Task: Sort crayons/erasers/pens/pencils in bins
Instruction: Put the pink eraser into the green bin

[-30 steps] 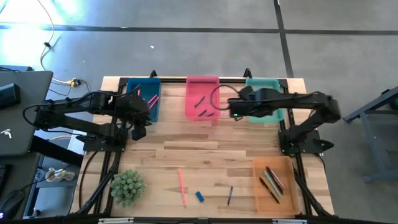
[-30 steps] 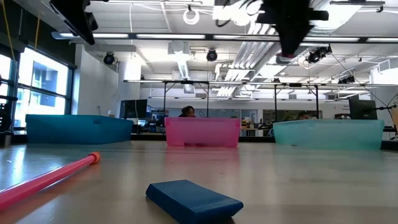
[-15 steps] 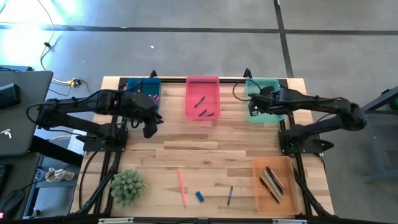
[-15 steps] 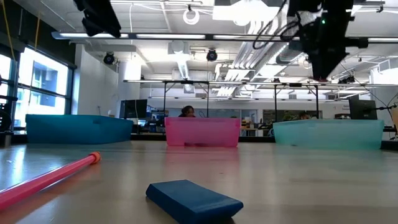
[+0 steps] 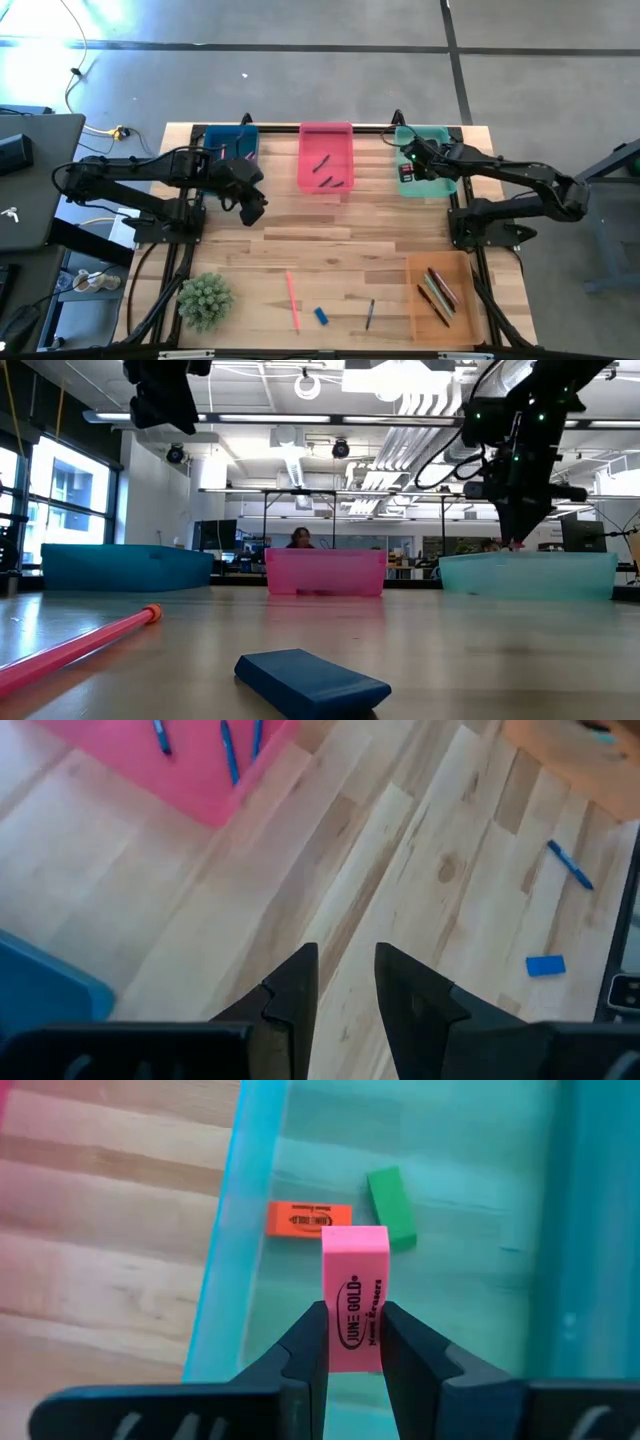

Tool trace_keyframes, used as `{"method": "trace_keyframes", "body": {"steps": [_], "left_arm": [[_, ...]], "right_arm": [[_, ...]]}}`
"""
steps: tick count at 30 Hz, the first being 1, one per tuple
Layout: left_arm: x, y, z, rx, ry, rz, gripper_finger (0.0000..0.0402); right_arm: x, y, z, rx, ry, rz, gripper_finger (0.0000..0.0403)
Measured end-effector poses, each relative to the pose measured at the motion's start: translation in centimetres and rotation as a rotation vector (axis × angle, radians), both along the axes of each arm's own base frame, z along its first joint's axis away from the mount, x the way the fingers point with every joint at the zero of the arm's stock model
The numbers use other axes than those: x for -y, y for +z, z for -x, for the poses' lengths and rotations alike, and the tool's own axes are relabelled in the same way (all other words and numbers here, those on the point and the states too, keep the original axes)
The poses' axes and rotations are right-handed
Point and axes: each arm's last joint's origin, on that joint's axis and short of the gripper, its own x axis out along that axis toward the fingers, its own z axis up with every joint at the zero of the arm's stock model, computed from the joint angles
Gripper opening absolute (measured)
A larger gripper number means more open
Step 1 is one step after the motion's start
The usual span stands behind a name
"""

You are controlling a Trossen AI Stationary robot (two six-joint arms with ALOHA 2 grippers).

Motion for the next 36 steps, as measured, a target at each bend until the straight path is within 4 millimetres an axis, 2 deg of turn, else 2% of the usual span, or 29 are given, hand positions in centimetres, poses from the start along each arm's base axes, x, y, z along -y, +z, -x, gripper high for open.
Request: {"method": "trace_keyframes", "body": {"steps": [13, 31, 36], "left_arm": [[2.1, -1.8, -2.1, -0.085, -0.009, 0.071, 0.0090], [4.2, -4.3, -4.2, -0.197, 0.002, 0.125, 0.0090], [4.6, -4.8, -4.6, -0.217, 0.024, 0.149, 0.0090]], "right_arm": [[2.3, -1.6, 1.4, 0.017, -0.051, -0.058, 0.0064], [3.2, -4.3, 0.6, -0.098, -0.022, -0.177, 0.0064], [3.4, -4.4, 0.6, -0.107, -0.028, -0.162, 0.0084]]}}
